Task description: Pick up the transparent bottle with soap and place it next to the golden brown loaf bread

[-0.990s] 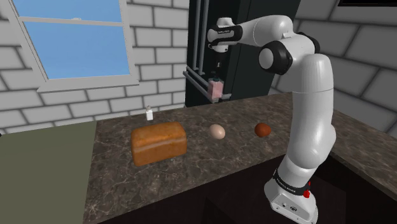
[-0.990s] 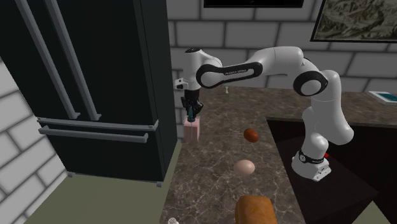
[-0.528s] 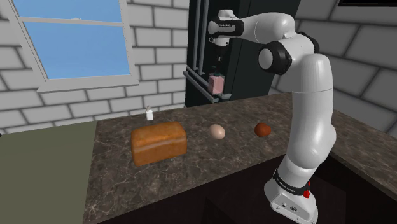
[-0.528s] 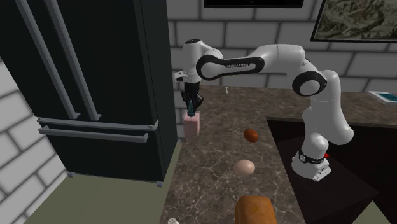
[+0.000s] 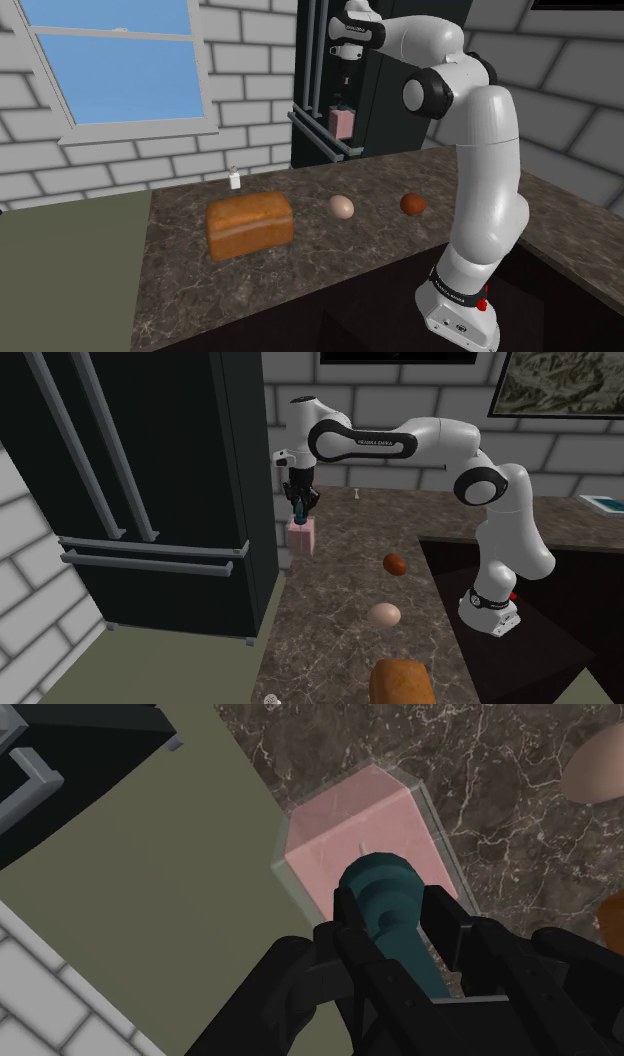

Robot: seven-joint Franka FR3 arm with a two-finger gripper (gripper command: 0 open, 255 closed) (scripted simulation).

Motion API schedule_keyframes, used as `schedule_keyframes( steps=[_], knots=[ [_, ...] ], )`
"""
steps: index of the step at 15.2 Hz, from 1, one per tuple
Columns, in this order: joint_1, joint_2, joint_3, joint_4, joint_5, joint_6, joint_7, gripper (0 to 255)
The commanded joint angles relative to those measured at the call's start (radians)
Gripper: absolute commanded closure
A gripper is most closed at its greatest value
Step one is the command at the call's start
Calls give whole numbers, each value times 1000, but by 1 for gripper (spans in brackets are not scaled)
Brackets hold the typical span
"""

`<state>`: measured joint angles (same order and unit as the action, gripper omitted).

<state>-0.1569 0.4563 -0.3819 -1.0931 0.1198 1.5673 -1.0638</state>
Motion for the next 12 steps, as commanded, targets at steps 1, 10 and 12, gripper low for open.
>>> schedule_keyframes(
  steps=[1,10,12],
  knots=[
    [-10,18,1,56,6,-38,-2,255],
    [54,-97,-6,-24,-33,-70,39,255],
    [106,-195,-3,-155,-71,-33,77,255]
  ],
)
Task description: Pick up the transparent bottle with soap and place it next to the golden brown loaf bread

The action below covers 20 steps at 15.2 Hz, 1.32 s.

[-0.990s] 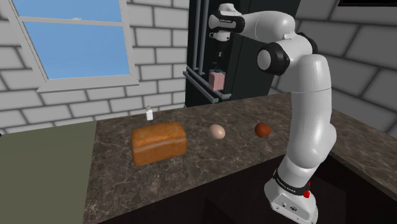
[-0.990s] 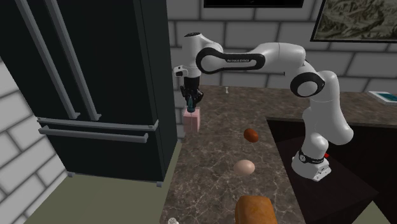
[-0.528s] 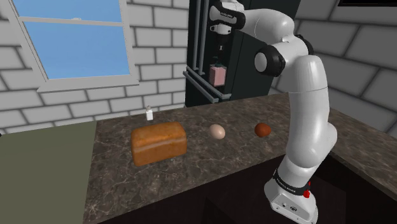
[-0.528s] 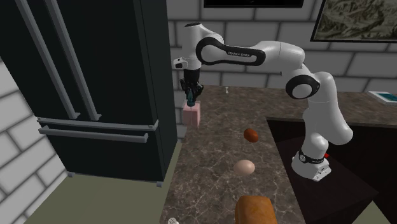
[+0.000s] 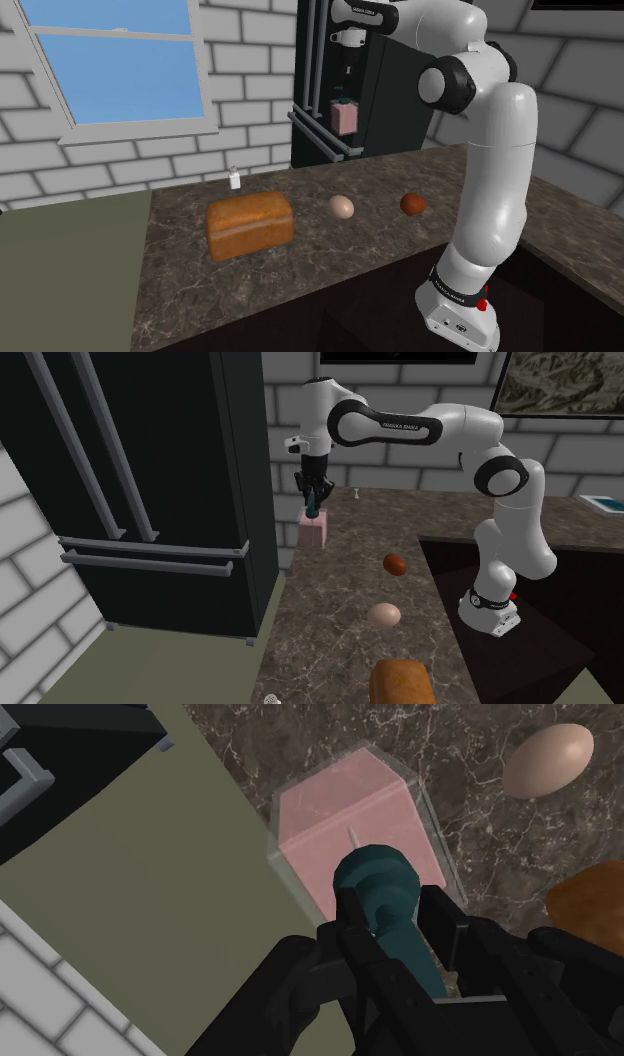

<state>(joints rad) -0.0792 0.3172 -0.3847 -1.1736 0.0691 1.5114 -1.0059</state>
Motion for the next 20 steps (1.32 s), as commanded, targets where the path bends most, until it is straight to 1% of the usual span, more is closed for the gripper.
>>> schedule_keyframes(
  steps=[1,5,10,15,20],
  knots=[
    [50,-101,5,-131,-39,37,40,255],
    [120,-261,36,-319,-103,71,131,255],
    [177,-430,96,-495,-158,80,249,255],
    [217,-570,169,-628,-183,66,365,255],
    [250,-686,249,-726,-180,39,479,255]
  ],
)
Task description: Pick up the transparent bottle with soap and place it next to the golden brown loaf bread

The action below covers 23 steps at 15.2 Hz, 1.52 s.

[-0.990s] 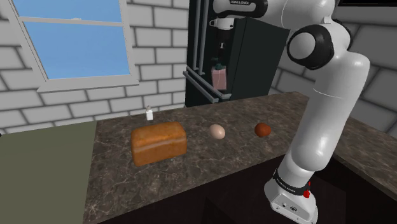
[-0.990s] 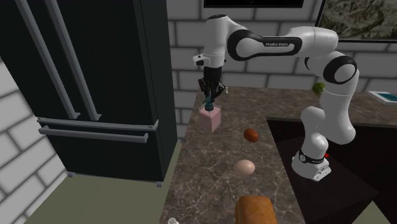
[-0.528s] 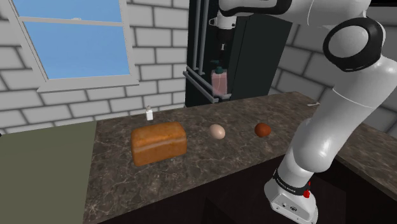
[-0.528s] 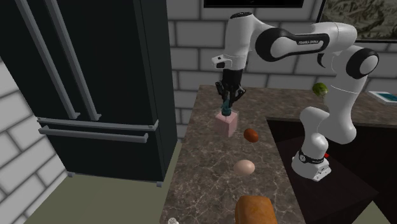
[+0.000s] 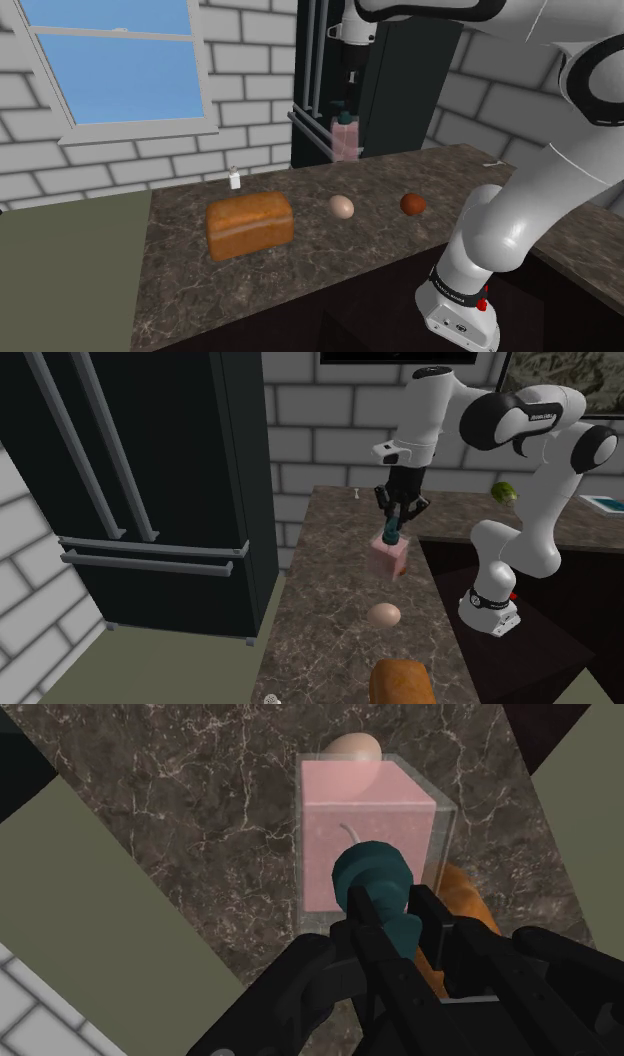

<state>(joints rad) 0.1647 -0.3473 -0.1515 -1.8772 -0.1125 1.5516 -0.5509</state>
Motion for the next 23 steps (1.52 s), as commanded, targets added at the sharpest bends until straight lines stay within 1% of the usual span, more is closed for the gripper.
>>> schedule_keyframes(
  steps=[1,6,10,23],
  knots=[
    [13,-42,32,-39,4,-8,46,255],
    [46,-129,117,-100,32,-43,158,255],
    [72,-179,183,-128,64,-71,243,255],
    [74,-225,183,-342,65,97,251,255]
  ],
)
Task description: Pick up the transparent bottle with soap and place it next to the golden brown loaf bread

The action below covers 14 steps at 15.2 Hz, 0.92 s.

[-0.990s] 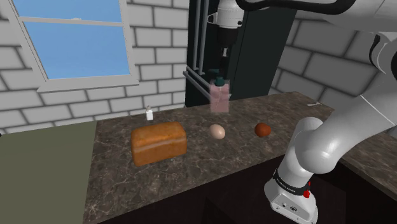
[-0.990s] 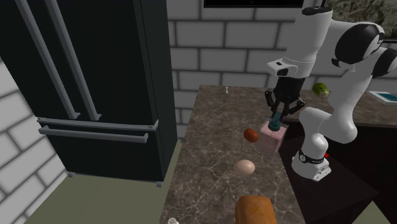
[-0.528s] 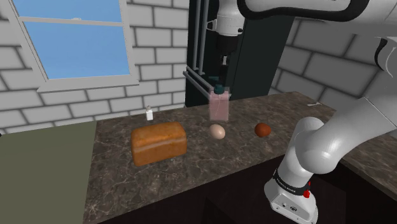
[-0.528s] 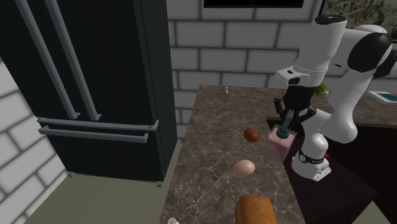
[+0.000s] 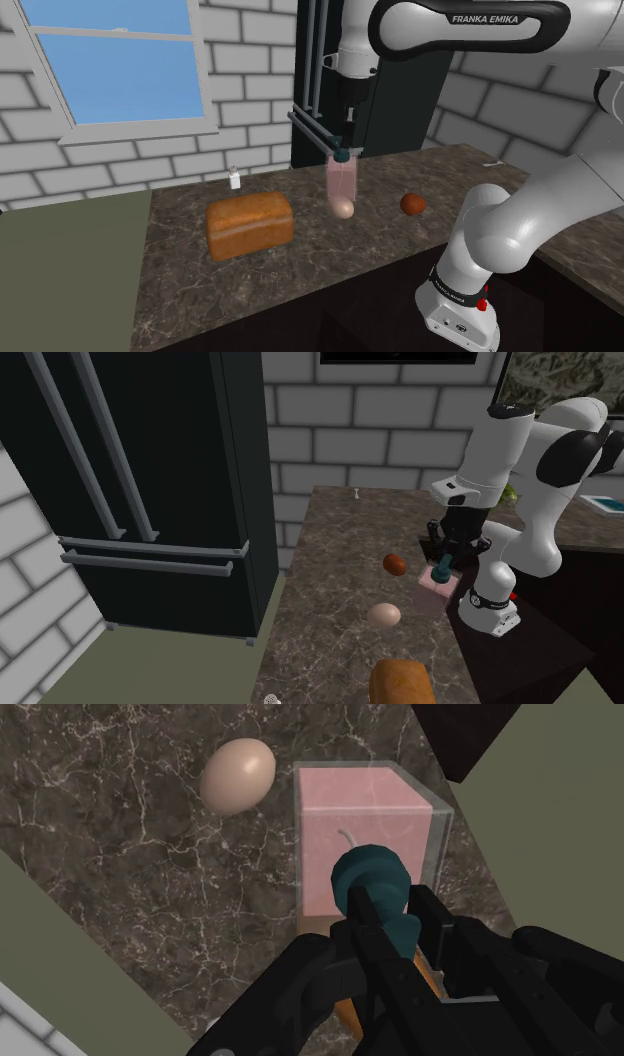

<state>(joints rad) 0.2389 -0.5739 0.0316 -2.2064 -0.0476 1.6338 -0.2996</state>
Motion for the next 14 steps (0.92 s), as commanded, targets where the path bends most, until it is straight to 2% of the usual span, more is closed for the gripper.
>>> schedule_keyframes(
  steps=[1,14],
  knots=[
    [0,-1,-1,-28,0,28,1,255],
    [1,-8,-1,-208,-2,200,10,255]
  ],
)
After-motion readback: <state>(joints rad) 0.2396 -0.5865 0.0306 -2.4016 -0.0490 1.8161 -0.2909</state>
